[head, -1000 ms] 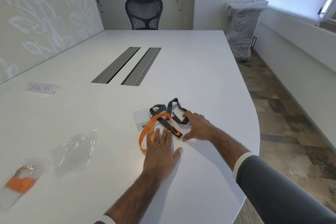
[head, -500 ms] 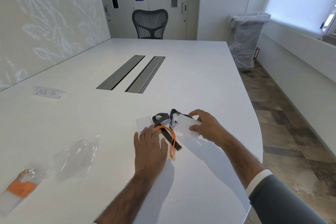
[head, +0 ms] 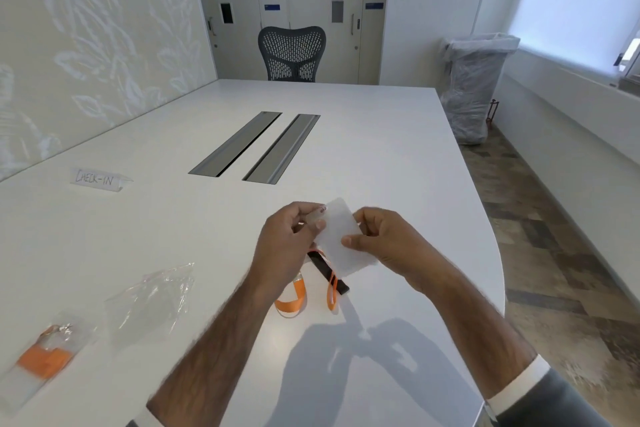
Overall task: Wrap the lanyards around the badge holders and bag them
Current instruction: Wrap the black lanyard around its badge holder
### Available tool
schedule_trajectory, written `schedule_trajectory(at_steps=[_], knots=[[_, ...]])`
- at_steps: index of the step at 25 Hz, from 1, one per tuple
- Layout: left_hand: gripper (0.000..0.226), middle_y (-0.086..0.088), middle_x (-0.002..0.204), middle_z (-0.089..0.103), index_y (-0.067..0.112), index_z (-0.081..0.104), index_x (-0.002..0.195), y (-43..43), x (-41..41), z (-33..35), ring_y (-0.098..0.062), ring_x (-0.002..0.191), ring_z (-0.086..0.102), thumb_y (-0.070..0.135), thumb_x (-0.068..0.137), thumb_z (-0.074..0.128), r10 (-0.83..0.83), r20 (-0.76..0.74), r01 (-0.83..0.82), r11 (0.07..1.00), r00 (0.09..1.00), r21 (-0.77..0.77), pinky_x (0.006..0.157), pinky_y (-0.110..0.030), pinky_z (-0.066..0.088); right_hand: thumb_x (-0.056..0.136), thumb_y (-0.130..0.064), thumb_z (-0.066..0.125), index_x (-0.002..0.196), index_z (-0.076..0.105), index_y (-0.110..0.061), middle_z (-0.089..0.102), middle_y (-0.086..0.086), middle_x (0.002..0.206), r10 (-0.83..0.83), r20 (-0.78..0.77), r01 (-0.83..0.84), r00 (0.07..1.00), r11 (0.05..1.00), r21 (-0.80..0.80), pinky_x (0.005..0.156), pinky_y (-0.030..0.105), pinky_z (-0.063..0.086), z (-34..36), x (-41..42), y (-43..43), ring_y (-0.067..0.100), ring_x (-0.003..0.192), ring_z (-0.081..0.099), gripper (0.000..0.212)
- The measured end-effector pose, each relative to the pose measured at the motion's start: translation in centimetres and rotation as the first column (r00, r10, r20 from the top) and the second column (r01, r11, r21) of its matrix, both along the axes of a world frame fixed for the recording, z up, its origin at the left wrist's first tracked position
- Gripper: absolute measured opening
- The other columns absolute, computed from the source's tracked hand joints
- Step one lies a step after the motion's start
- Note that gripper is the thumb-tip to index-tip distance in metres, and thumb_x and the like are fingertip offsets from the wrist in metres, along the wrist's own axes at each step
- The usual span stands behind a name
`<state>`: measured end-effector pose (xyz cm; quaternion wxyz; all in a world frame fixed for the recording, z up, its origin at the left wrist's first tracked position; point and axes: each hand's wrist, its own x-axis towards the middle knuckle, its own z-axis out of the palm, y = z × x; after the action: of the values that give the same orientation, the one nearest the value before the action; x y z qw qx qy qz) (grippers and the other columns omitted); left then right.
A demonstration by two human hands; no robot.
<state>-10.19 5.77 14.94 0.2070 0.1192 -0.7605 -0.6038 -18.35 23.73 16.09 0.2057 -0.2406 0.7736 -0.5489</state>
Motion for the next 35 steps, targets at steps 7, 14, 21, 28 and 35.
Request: schedule_trajectory(at_steps=[7, 14, 21, 28, 35], knots=[[0.024, 0.01, 0.091, 0.075, 0.029, 0.066, 0.108, 0.0, 1.1, 1.7, -0.007, 0.083, 0.071, 0.029, 0.088, 0.079, -0.019, -0.073, 0.009, 0.992, 0.997, -0.128, 0.069, -0.022, 0.058, 0.088, -0.013, 0.071, 0.117, 0.064, -0.031, 0.066, 0.001, 0.108, -0.016, -0.295, 0.04, 0.955, 0.996, 0.076, 0.069, 0.039, 0.063, 2.8, 2.3, -2.5, 0.023, 0.094, 0.066, 0.035], [0.011, 0.008, 0.086, 0.064, 0.03, 0.061, 0.091, -1.9, 2.3, 1.7, -0.009, 0.084, 0.062, 0.037, 0.098, 0.066, -0.066, 0.029, 0.073, 0.914, 0.997, -0.4, 0.072, -0.027, 0.056, 0.083, -0.028, 0.081, 0.084, 0.059, -0.023, 0.059, 0.003, 0.1, -0.01, -0.397, 0.064, 0.918, 0.991, 0.122, 0.077, 0.032, 0.052, 4.5, 2.2, -2.5, 0.021, 0.093, 0.058, 0.023], [0.018, -0.004, 0.095, 0.069, 0.014, 0.075, 0.105, -1.4, 2.6, 1.6, -0.019, 0.087, 0.061, 0.027, 0.096, 0.066, 0.018, -0.417, -0.369, 0.498, 0.909, -0.784, 0.069, -0.031, 0.053, 0.085, -0.054, 0.073, 0.097, 0.062, -0.024, 0.06, -0.007, 0.097, 0.011, -0.59, 0.162, 0.808, 0.957, 0.241, 0.071, 0.027, 0.046, 5.6, 2.4, -2.4, 0.013, 0.09, 0.057, 0.034], [0.023, -0.013, 0.097, 0.068, 0.016, 0.073, 0.115, -2.1, 2.5, 0.7, -0.025, 0.089, 0.056, 0.022, 0.092, 0.072, -0.05, -0.63, -0.585, 0.319, 0.775, -0.745, 0.069, -0.036, 0.052, 0.08, -0.069, 0.055, 0.106, 0.072, -0.012, 0.075, -0.003, 0.095, 0.18, 0.045, -0.179, 0.983, 0.983, -0.027, 0.102, 0.049, 0.052, 4.3, 1.9, -1.4, 0.016, 0.098, 0.068, 0.065], [0.062, -0.008, 0.145, 0.049, 0.015, 0.047, 0.147, 0.2, 2.5, -0.1, -0.025, 0.133, 0.048, 0.02, 0.091, 0.074, 0.166, -0.595, -0.527, 0.682, 0.786, -0.506, 0.109, -0.04, 0.042, 0.103, -0.03, 0.055, 0.118, 0.07, -0.004, 0.075, 0.011, 0.094, 0.103, 0.077, -0.075, 0.992, 0.95, -0.305, 0.068, 0.022, 0.052, 5.2, 1.8, -2.5, 0.019, 0.076, 0.068, 0.034]])
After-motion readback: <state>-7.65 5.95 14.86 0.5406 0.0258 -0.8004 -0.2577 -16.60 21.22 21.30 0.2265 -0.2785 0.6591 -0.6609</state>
